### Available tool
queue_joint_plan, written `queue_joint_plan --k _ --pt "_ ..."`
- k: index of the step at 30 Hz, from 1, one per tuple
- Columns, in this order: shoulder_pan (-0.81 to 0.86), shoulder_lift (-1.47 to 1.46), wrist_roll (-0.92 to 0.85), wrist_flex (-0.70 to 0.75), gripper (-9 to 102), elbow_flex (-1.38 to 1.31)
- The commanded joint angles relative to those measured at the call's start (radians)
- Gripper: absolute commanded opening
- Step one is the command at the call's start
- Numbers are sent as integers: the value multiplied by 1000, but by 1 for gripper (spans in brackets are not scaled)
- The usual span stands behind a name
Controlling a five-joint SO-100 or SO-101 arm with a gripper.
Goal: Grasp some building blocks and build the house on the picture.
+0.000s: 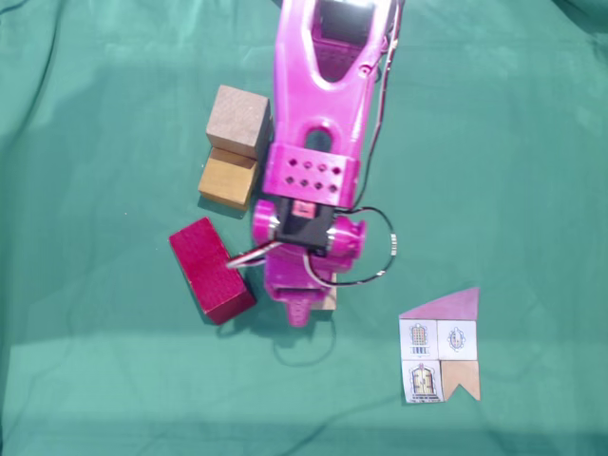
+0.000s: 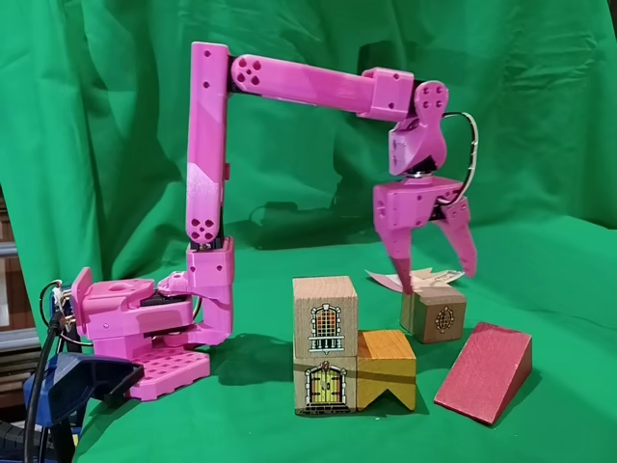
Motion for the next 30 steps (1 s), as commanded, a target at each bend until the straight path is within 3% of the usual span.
queue_joint_plan --k 1,30 --pt "-37 5 -6 -8 37 -38" --pt "-78 -84 -9 -12 37 -43"
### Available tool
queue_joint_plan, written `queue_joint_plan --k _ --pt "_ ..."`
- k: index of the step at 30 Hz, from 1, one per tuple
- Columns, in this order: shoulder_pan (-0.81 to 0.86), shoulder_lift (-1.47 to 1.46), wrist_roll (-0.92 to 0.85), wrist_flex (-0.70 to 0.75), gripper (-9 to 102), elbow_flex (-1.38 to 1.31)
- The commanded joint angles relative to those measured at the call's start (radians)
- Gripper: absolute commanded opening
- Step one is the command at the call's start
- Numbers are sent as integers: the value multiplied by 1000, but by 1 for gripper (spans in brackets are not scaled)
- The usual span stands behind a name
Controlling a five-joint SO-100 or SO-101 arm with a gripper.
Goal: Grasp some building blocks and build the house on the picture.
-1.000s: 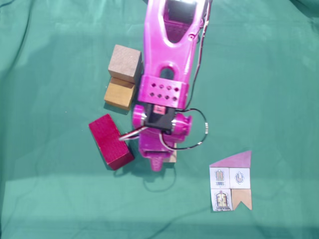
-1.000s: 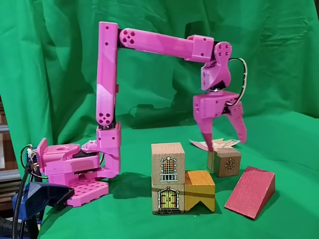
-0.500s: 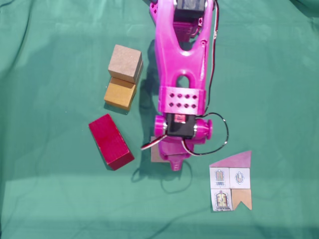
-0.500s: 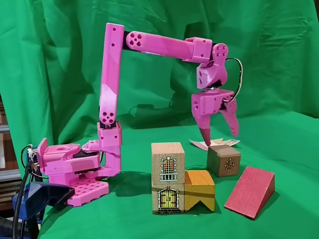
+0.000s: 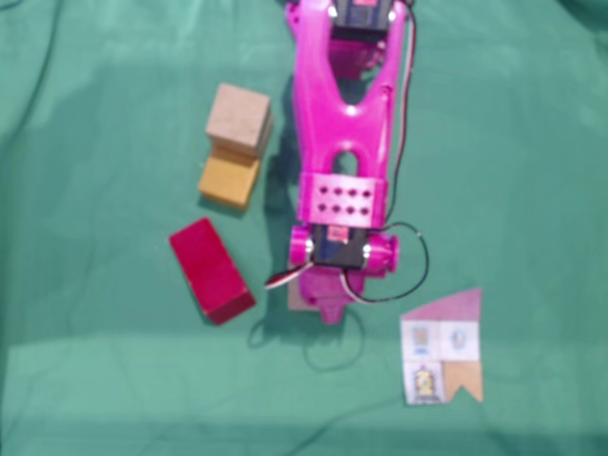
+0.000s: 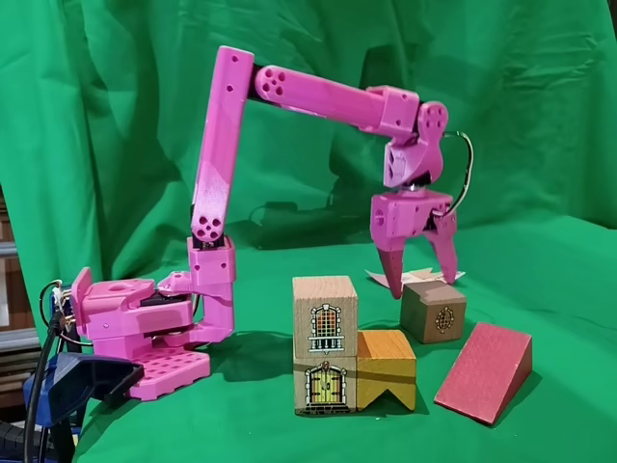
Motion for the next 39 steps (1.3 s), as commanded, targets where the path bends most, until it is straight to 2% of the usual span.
queue_joint_plan --k 1,8,30,39 --pt "6 5 -8 -6 37 -44" --pt "9 -91 -20 -3 37 -138" --pt "40 -163 -17 2 35 -126" --pt "40 -173 -17 -2 26 -126"
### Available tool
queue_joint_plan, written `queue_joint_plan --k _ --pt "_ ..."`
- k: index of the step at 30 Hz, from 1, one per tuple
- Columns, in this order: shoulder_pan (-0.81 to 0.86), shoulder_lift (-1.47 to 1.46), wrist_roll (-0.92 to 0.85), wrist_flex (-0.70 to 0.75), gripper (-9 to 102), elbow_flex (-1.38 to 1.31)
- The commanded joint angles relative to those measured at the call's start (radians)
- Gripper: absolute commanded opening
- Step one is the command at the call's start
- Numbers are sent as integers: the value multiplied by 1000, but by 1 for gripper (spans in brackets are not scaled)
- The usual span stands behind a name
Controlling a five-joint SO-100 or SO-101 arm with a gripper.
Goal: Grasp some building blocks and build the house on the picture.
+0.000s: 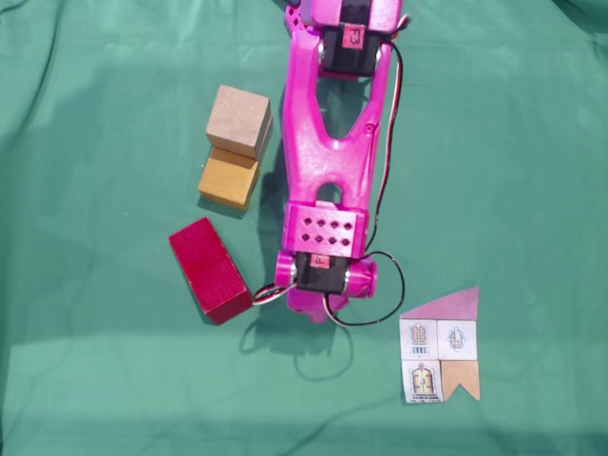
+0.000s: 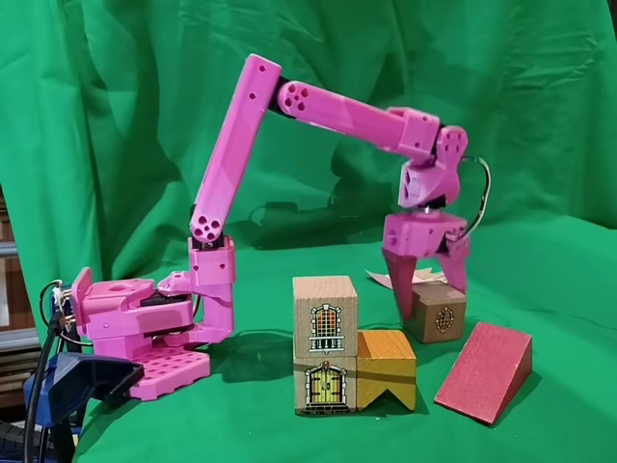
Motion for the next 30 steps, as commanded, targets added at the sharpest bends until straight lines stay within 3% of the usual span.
queue_joint_plan --k 1,7,24,30 --pt "9 5 2 0 24 -23" --pt "9 5 2 0 19 -23" --pt "11 186 18 20 19 -23" --pt "11 238 17 186 19 -41"
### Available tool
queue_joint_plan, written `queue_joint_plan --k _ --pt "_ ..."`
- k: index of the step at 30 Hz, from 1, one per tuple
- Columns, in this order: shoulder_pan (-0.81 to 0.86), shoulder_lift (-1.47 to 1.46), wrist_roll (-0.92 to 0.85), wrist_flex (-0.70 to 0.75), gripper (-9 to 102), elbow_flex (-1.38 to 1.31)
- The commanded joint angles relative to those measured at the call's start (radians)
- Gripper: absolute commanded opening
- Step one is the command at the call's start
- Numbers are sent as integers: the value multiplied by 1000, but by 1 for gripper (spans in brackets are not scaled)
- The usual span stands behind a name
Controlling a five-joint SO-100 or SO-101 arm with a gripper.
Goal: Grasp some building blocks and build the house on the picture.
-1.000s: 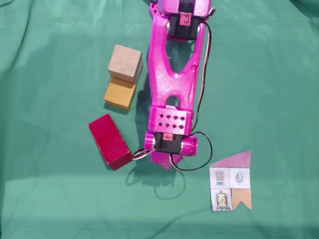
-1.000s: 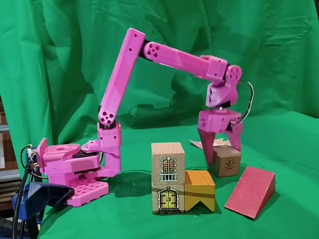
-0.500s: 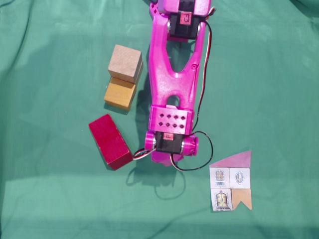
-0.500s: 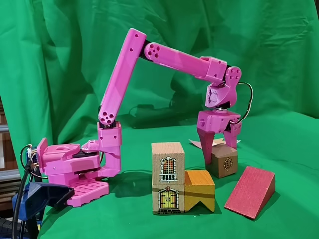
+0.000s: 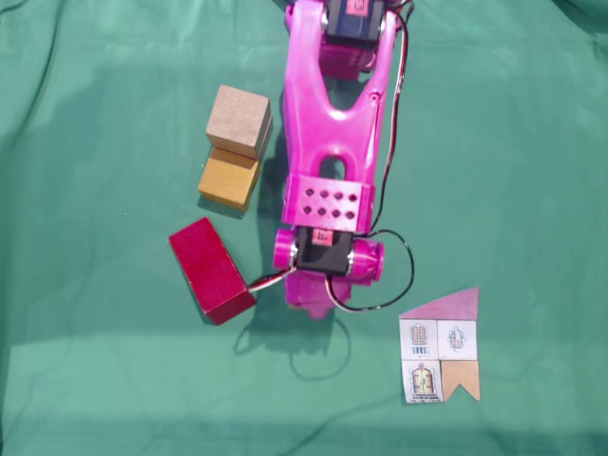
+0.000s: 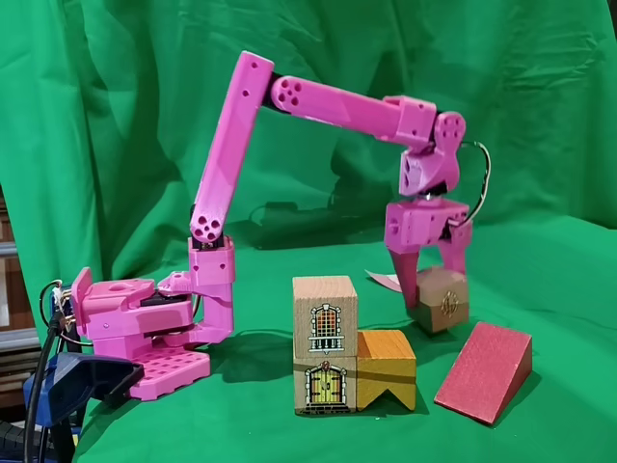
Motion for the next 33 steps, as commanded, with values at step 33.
queue_joint_plan --k 33 --pt "348 285 2 290 19 -32"
